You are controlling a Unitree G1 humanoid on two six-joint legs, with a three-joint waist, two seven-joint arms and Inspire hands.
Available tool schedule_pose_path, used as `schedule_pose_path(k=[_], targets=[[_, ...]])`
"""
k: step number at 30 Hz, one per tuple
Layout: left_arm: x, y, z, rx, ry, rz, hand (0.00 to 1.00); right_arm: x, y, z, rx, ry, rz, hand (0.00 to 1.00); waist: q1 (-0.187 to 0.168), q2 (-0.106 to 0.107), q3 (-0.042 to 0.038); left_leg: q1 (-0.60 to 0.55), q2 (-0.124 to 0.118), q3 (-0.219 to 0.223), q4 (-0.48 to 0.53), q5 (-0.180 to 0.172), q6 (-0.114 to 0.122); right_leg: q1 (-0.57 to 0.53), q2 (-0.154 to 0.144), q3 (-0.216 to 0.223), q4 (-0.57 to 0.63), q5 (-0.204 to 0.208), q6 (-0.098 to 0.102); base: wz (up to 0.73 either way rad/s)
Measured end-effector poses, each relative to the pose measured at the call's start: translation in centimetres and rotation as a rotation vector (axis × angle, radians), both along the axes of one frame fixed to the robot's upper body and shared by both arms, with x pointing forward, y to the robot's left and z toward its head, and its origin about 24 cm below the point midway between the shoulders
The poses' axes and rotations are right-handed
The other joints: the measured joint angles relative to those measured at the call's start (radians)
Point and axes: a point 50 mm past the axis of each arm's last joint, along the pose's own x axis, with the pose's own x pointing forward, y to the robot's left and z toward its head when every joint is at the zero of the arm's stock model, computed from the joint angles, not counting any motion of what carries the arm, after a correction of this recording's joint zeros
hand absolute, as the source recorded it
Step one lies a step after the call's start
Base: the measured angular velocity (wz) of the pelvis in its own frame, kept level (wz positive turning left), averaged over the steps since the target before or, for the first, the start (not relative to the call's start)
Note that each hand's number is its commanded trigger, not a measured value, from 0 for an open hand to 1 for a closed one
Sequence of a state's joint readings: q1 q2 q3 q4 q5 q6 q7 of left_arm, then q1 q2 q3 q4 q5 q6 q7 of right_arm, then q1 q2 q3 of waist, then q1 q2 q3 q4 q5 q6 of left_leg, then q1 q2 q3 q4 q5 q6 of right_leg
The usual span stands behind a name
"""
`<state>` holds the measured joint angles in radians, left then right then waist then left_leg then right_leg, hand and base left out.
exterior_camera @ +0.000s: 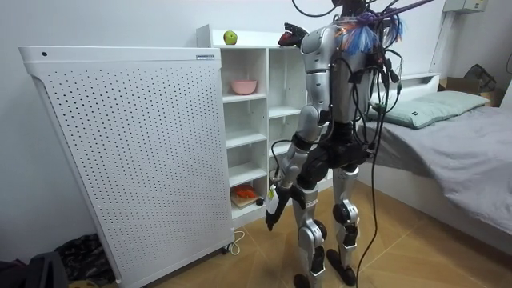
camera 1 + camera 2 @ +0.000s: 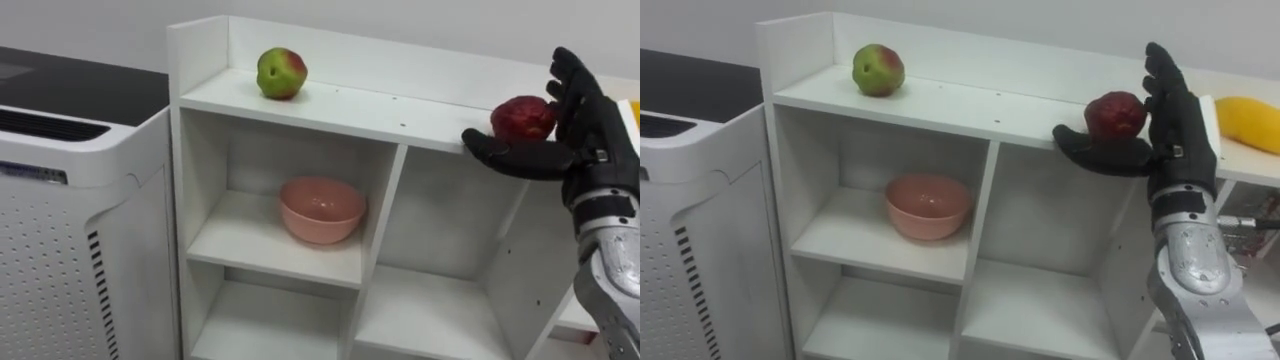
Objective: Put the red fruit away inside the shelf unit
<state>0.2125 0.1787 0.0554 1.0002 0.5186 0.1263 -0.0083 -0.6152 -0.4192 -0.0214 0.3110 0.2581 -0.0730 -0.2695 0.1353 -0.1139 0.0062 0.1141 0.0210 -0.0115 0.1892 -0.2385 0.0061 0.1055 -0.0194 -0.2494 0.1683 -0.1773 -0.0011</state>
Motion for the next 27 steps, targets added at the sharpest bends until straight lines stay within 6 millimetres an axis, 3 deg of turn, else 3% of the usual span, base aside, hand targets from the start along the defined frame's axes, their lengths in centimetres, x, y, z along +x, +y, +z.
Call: schedule_pose_path(k=[8,19,23,27], targets=[[0.2,0.1,0.0,0.014,-0.006,0.002,0.00,0.2,-0.2,-0.3,0.002,0.016,-0.009,1.00,0.000,0.001,0.0004,0.000,-0.001,0.000,0.002,0.000,0.000,0.001,-0.001,0.000,0.000,0.001,-0.001,0.00],[0.3,0.1,0.1,0.023,-0.014,0.006,0.00,0.3,-0.3,0.9,-0.011,-0.030,-0.009,1.00,-0.009,0.017,0.0019,0.002,0.001,0.003,0.006,0.000,0.000,0.004,0.000,0.002,0.001,0.002,-0.002,0.00],[0.3,0.1,0.0,0.016,-0.009,0.004,0.00,0.1,0.3,1.3,-0.023,-0.043,0.012,1.00,-0.012,0.014,-0.0034,0.000,0.003,0.008,0.000,0.000,0.000,-0.003,0.001,0.002,0.002,0.003,-0.003,-0.03],[0.2,0.0,0.0,0.016,-0.008,0.004,0.00,-0.7,1.8,1.6,-0.090,-0.066,0.052,1.00,-0.014,0.025,-0.0070,-0.003,0.003,0.015,-0.002,0.000,0.000,-0.010,0.002,0.005,0.002,0.003,-0.003,-0.04]])
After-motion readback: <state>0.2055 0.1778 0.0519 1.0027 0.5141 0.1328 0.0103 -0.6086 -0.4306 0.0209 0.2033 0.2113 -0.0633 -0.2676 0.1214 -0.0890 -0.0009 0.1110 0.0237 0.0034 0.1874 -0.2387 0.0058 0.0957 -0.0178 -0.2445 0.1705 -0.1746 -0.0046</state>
